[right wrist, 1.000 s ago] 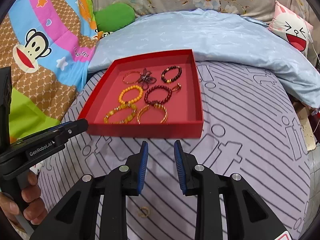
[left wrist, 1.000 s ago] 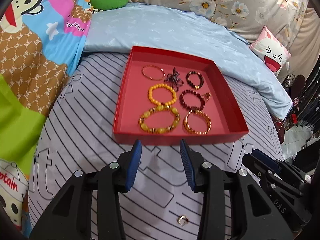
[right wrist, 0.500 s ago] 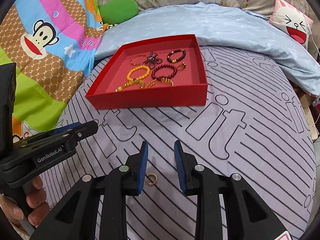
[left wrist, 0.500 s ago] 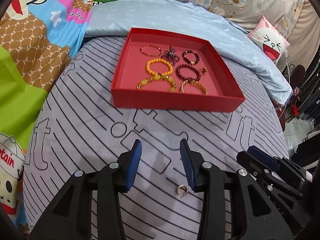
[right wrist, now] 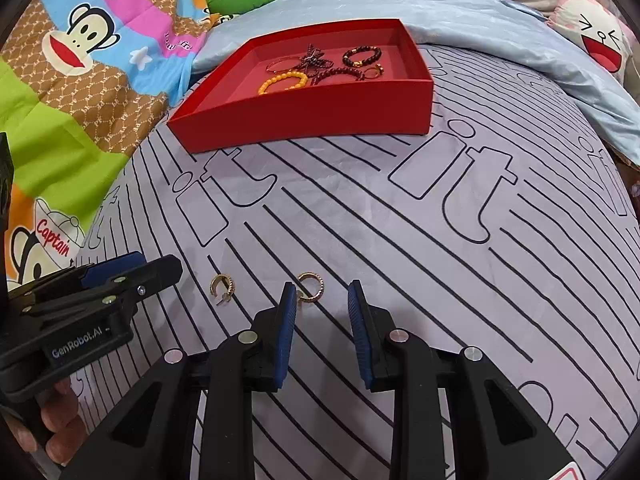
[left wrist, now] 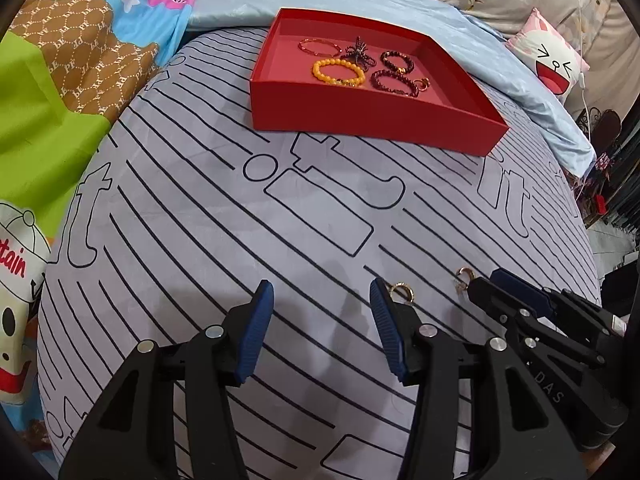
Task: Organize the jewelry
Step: 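Grasp a gold hoop earring with the right tool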
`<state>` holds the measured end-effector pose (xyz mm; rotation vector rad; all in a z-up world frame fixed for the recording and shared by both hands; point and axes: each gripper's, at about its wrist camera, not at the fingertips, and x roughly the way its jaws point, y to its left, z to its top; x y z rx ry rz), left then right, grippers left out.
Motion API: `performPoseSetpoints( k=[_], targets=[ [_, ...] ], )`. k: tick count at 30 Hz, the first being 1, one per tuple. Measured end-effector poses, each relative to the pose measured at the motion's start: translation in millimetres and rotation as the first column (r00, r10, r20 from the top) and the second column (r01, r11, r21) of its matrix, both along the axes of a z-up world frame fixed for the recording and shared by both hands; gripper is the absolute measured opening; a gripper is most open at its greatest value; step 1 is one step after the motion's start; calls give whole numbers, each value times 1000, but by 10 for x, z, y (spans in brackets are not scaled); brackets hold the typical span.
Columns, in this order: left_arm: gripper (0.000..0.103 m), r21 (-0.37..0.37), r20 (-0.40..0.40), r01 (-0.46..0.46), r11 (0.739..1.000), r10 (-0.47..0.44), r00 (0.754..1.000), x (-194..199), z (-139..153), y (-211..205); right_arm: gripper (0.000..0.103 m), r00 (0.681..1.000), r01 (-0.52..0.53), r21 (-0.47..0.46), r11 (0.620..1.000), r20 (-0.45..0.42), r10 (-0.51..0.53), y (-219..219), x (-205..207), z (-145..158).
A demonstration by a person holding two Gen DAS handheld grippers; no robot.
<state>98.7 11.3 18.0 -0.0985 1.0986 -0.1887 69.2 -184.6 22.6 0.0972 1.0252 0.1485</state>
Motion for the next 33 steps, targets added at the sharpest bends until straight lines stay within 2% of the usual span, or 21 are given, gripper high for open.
performPoseSetpoints(
  k=[12, 16, 18, 33],
  targets=[
    [50, 25, -18, 14, 1000, -13, 1000, -50, -96, -49, 29, 999, -34, -65, 997, 26, 36, 129, 76, -53],
    [50, 23, -18, 23, 999, -22, 1000, -54, -93, -75, 21, 998, -39, -115, 993, 41, 44, 152, 49, -61],
    [50, 20, -20, 29, 999, -28, 999, -50, -90, -93, 17, 999, -35, -106, 994, 37, 39, 124, 48, -60],
    [48, 29, -1, 101, 995, -101, 995, -59, -89, -381, 17, 1000, 11, -44, 999, 22, -10, -39, -62, 5]
  ],
)
